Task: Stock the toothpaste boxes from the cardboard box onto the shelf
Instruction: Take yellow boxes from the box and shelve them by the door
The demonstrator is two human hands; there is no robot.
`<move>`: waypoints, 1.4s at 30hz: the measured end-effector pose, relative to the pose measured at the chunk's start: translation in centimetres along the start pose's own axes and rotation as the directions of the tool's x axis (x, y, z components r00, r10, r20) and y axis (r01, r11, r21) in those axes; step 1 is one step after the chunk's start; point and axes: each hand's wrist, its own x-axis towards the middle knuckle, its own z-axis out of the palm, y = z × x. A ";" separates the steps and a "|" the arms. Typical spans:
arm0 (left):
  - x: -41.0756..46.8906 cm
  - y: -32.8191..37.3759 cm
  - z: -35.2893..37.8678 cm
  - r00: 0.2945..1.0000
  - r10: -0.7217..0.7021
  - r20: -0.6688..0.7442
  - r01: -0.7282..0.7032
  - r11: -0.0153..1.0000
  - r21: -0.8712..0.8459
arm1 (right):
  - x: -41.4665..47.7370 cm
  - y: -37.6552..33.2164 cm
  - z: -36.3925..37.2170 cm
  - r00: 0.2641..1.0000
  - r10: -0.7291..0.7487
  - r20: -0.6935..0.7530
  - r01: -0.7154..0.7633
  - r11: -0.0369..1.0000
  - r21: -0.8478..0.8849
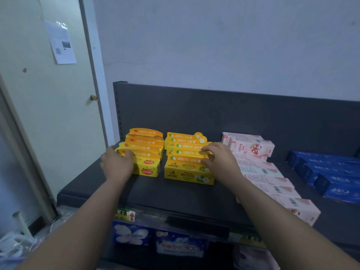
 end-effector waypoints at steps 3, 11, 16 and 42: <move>-2.0 1.8 0.6 0.988 0.152 0.005 -0.152 0.988 0.026 | -1.1 0.3 -1.5 0.999 -0.032 -0.005 0.032 0.999 -0.033; -10.6 7.6 6.0 0.834 0.497 0.240 -0.476 0.868 -0.141 | -7.0 3.7 -8.1 0.992 0.008 -0.129 -0.024 0.992 -0.127; -19.4 11.8 9.7 0.647 0.671 0.362 -0.600 0.741 -0.301 | -13.7 8.6 -13.6 0.973 0.095 -0.212 -0.133 0.976 -0.171; -87.2 17.3 22.4 -0.326 0.625 0.709 -0.351 0.616 -0.705 | -74.1 29.6 -39.8 0.270 0.828 -0.491 -0.957 0.289 -0.039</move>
